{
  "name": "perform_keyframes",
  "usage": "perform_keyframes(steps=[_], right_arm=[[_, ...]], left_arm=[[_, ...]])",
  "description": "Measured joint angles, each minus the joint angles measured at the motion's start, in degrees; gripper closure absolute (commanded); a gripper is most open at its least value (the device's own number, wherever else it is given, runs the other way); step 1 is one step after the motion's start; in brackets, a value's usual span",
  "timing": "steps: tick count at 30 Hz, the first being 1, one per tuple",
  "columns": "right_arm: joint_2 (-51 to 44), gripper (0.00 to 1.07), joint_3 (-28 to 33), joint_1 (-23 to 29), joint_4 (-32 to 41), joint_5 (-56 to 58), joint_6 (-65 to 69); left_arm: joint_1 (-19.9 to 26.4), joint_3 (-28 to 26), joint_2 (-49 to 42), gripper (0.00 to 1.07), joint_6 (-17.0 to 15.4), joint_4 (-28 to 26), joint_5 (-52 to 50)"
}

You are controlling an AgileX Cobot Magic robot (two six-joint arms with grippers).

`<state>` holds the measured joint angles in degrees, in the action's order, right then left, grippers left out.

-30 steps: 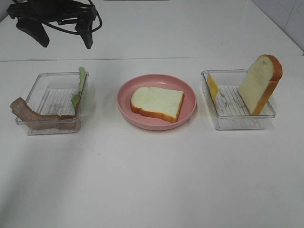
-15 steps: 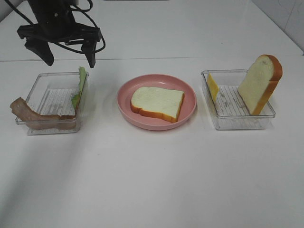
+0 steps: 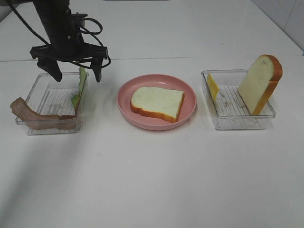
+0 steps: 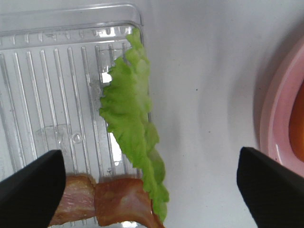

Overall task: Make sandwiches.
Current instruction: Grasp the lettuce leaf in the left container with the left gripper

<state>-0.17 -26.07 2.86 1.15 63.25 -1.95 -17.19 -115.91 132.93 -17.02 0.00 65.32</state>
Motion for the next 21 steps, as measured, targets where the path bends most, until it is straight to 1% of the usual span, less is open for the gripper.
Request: perform_keyframes(steps=[6, 9, 10, 11, 12, 13, 15, 16, 17, 18, 19, 20, 21], right_arm=[[0.0, 0.27, 0.0, 0.0, 0.0, 0.0, 0.0], [0.0, 0.27, 0.0, 0.0, 0.0, 0.0, 0.0], [0.0, 0.27, 0.0, 0.0, 0.0, 0.0, 0.0], [0.0, 0.27, 0.0, 0.0, 0.0, 0.0, 0.0], [0.0, 0.27, 0.0, 0.0, 0.0, 0.0, 0.0], [0.0, 0.27, 0.0, 0.0, 0.0, 0.0, 0.0], [0.0, 0.27, 0.0, 0.0, 0.0, 0.0, 0.0], [0.0, 0.27, 0.0, 0.0, 0.0, 0.0, 0.0], [0.0, 0.27, 0.0, 0.0, 0.0, 0.0, 0.0], [0.0, 0.27, 0.0, 0.0, 0.0, 0.0, 0.0], [0.0, 0.27, 0.0, 0.0, 0.0, 0.0, 0.0], [0.0, 0.27, 0.0, 0.0, 0.0, 0.0, 0.0], [0.0, 0.27, 0.0, 0.0, 0.0, 0.0, 0.0]], left_arm=[[0.0, 0.0, 1.2, 0.18, -0.3, 0.0, -1.4], [0.0, 0.0, 1.6, 0.21, -0.8, 0.3, -2.6], [0.0, 0.0, 1.7, 0.24, -1.1, 0.5, -2.6], [0.0, 0.0, 1.7, 0.24, -1.1, 0.5, -2.6], [0.0, 0.0, 1.8, 0.27, -1.5, 0.5, -2.6], [0.0, 0.0, 1.8, 0.27, -1.5, 0.5, -2.6], [0.0, 0.0, 2.2, 0.37, -1.7, 0.7, -2.8], [0.0, 0.0, 2.2, 0.37, -1.7, 0.7, -2.8], [0.0, 0.0, 2.3, 0.50, -1.9, 1.0, -2.9], [0.0, 0.0, 2.3, 0.58, -2.6, 1.4, -3.0], [0.0, 0.0, 2.3, 0.58, -2.6, 1.4, -3.0], [0.0, 0.0, 2.3, 0.77, -3.3, 1.6, -3.1], [0.0, 0.0, 2.3, 0.77, -3.3, 1.6, -3.1]])
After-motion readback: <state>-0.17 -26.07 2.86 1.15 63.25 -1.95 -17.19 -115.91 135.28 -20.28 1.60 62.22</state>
